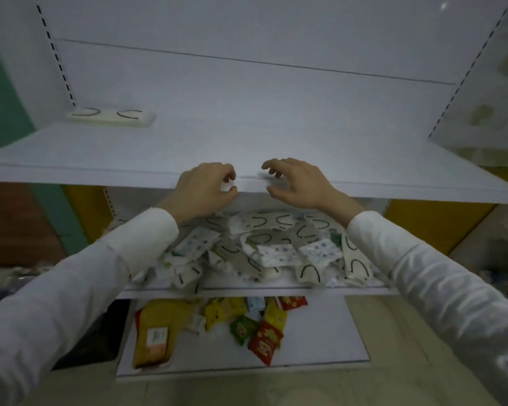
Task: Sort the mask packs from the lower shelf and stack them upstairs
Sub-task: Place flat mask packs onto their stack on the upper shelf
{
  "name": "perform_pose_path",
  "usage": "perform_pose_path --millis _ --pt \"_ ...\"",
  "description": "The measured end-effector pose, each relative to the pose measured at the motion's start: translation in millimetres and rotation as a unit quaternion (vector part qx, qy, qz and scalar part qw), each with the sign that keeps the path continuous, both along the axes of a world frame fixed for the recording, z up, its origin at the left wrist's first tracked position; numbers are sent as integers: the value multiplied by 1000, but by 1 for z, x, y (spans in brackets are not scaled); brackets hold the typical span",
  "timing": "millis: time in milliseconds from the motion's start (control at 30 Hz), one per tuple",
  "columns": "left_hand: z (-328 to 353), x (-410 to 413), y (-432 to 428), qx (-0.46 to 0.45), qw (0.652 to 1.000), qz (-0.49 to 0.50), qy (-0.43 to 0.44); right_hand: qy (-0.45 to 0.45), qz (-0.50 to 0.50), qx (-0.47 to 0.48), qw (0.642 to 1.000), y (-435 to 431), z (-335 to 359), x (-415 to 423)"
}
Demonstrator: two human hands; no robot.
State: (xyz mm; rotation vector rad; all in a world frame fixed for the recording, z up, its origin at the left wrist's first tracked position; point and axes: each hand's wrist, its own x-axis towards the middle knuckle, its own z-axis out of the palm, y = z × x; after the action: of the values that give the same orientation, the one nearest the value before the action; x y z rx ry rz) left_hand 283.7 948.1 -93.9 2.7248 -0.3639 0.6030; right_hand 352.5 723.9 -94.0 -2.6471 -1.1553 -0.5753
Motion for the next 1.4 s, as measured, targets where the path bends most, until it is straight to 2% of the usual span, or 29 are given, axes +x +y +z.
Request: perform_pose_path --millis 167,300,467,600,700,733,767,833,867,900,1000,1067,1167,1267,1333,1400 --pt "-47 -9 -22 -39 994 -75 63 -38 66 44 996 -47 -37 -19" --pt "-99 4 -19 -89 980 -78 160 -34 61 17 997 -64 -75 -12" --pt "-167 30 -5 -110 959 5 261 90 -51 -5 995 -81 -148 27" --pt "-224 42 12 -100 928 44 355 241 -149 53 958 -76 -212 44" --pt "-255 49 20 -111 911 56 392 353 -229 66 905 -60 -257 56" --pt "-263 54 23 -115 910 57 395 392 -271 73 876 -54 -271 62" --pt "-269 60 26 -119 908 57 397 443 -320 103 831 -48 -284 67" --pt "-279 71 30 -118 908 54 397 550 -413 214 694 -37 -306 75" --pt "-283 75 31 -115 910 45 396 579 -443 281 624 -33 -315 77" --pt "-286 80 31 -115 911 36 394 587 -458 346 571 -29 -325 80" --pt "-292 90 29 -128 912 16 389 559 -436 532 463 -13 -340 80" --pt "-295 94 24 -136 914 1 382 526 -422 597 434 -7 -344 82" --pt "-302 98 13 -154 912 -10 381 501 -461 588 437 -5 -347 89" --pt "-309 102 -1 -182 910 8 372 505 -458 597 423 -9 -337 89" --pt "-304 105 -18 -221 901 41 372 517 -456 580 434 -16 -328 84" --pt "-295 113 -38 -287 867 75 400 525 -444 565 455 -26 -316 76"
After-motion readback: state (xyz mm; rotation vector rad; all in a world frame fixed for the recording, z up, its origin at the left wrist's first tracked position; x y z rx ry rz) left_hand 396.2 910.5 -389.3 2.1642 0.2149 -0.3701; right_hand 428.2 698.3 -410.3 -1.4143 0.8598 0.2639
